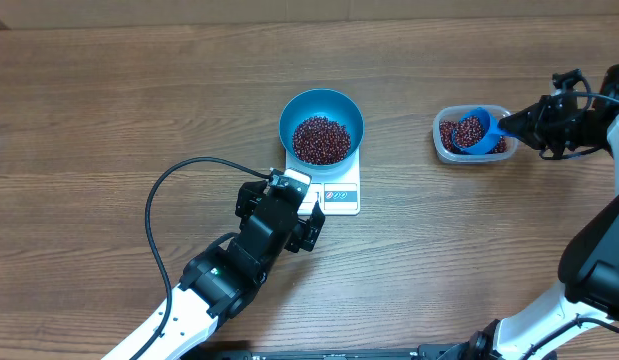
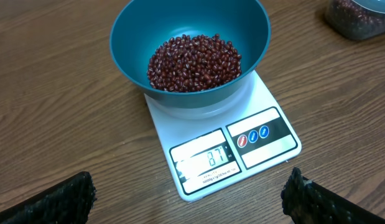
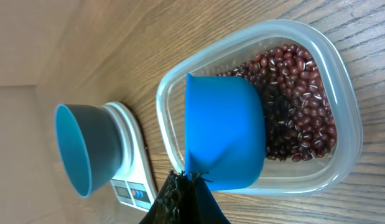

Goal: Scoop item into bowl and weigh 150g on scale
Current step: 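Lift the filled scoop out of the tub with the right gripper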

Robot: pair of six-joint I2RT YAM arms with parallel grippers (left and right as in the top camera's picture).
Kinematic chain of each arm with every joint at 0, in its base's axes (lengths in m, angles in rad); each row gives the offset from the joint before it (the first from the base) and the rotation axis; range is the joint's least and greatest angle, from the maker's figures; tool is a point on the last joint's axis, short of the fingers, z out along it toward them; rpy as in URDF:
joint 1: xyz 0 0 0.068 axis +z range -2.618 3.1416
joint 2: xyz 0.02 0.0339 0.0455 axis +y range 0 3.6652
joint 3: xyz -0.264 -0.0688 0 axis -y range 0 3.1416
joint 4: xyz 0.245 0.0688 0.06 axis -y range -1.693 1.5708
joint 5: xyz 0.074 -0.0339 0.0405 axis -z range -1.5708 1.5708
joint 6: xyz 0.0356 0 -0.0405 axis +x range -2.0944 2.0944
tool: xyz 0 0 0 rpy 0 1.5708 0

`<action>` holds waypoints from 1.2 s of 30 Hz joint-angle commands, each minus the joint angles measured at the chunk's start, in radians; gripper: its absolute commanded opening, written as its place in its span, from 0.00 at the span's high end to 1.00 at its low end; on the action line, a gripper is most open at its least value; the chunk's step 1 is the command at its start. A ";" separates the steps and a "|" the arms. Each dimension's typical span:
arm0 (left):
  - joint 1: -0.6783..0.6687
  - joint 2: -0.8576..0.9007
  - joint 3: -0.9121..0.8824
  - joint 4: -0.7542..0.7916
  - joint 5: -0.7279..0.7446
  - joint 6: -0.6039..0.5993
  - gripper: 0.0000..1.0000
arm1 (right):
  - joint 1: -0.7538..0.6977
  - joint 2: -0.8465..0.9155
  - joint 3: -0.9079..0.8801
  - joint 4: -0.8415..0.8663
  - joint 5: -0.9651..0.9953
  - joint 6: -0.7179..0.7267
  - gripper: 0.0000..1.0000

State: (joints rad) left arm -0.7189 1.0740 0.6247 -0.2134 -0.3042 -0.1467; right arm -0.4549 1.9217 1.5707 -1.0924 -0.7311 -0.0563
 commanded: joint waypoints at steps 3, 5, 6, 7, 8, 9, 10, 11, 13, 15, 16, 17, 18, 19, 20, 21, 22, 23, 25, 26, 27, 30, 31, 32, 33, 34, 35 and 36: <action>0.006 0.006 -0.008 0.001 -0.017 0.019 0.00 | -0.042 0.003 0.001 -0.008 -0.141 -0.033 0.96; 0.006 0.006 -0.008 0.001 -0.017 0.019 0.00 | -0.051 0.003 0.001 -0.024 -0.161 -0.055 0.96; 0.006 0.006 -0.008 0.001 -0.017 0.019 0.01 | -0.057 0.003 0.001 -0.033 -0.162 -0.058 0.96; 0.006 0.006 -0.008 0.001 -0.017 0.019 0.01 | -0.059 0.003 0.001 -0.038 -0.161 -0.060 0.96; 0.006 0.006 -0.008 0.001 -0.017 0.019 0.00 | -0.062 0.003 0.001 -0.045 -0.166 -0.075 0.96; 0.006 0.006 -0.008 0.001 -0.017 0.019 0.00 | -0.063 0.003 0.001 -0.053 -0.175 -0.089 0.96; 0.006 0.006 -0.008 0.001 -0.017 0.019 0.00 | -0.064 0.003 0.001 -0.063 -0.187 -0.106 0.96; 0.006 0.006 -0.008 0.001 -0.017 0.019 0.00 | -0.064 0.003 0.001 -0.068 -0.196 -0.114 0.96; 0.006 0.006 -0.008 0.001 -0.017 0.019 0.01 | -0.064 0.003 0.001 -0.074 -0.221 -0.132 0.96; 0.006 0.006 -0.008 0.001 -0.017 0.019 0.00 | -0.064 0.003 0.001 -0.073 -0.255 -0.136 0.96; 0.006 0.006 -0.008 0.001 -0.018 0.019 0.01 | -0.063 0.003 0.002 -0.072 -0.272 -0.136 0.96; 0.006 0.006 -0.008 0.001 -0.017 0.019 0.00 | -0.063 0.003 0.002 -0.072 -0.284 -0.137 0.96; 0.006 0.006 -0.008 0.001 -0.017 0.019 0.00 | -0.063 0.003 0.002 -0.070 -0.294 -0.137 0.96; 0.006 0.006 -0.008 0.001 -0.017 0.019 0.00 | -0.063 0.003 0.002 -0.069 -0.306 -0.136 0.96; 0.006 0.006 -0.008 0.001 -0.017 0.019 0.00 | -0.063 0.003 0.002 -0.068 -0.318 -0.137 0.96; 0.006 0.006 -0.008 0.001 -0.018 0.019 0.00 | -0.063 0.003 0.002 -0.068 -0.329 -0.136 0.96; 0.006 0.006 -0.008 0.001 -0.017 0.019 0.00 | -0.061 0.003 0.002 -0.068 -0.341 -0.137 0.96; 0.006 0.006 -0.008 0.001 -0.017 0.019 0.01 | -0.061 0.003 0.002 -0.068 -0.355 -0.136 0.96; 0.006 0.006 -0.008 0.001 -0.017 0.019 0.01 | -0.060 0.001 0.003 -0.068 -0.375 -0.136 0.96; 0.006 0.006 -0.008 0.001 -0.017 0.019 0.01 | -0.058 0.000 0.007 -0.069 -0.380 -0.136 0.96; 0.006 0.006 -0.008 0.001 -0.017 0.019 0.00 | -0.058 -0.001 0.010 -0.069 -0.383 -0.136 0.96; 0.006 0.006 -0.008 0.001 -0.017 0.019 0.00 | -0.055 -0.011 0.024 -0.070 -0.397 -0.135 0.96; 0.006 0.006 -0.008 0.001 -0.017 0.019 0.01 | -0.052 -0.014 0.031 -0.073 -0.401 -0.135 0.96; 0.006 0.006 -0.008 0.001 -0.017 0.019 0.00 | -0.049 -0.020 0.038 -0.076 -0.406 -0.135 0.96; 0.006 0.006 -0.008 0.001 -0.018 0.019 0.01 | -0.045 -0.025 0.044 -0.077 -0.413 -0.135 0.96; 0.006 0.006 -0.008 0.001 -0.017 0.019 0.01 | -0.040 -0.031 0.050 -0.078 -0.417 -0.134 0.96; 0.006 0.006 -0.008 0.001 -0.017 0.019 0.00 | -0.033 -0.037 0.058 -0.079 -0.419 -0.132 0.96; 0.006 0.006 -0.008 0.001 -0.017 0.019 0.00 | -0.026 -0.043 0.065 -0.082 -0.420 -0.132 0.96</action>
State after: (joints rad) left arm -0.7189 1.0740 0.6247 -0.2134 -0.3038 -0.1467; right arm -0.5034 1.9224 1.5799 -1.1728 -1.0885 -0.1806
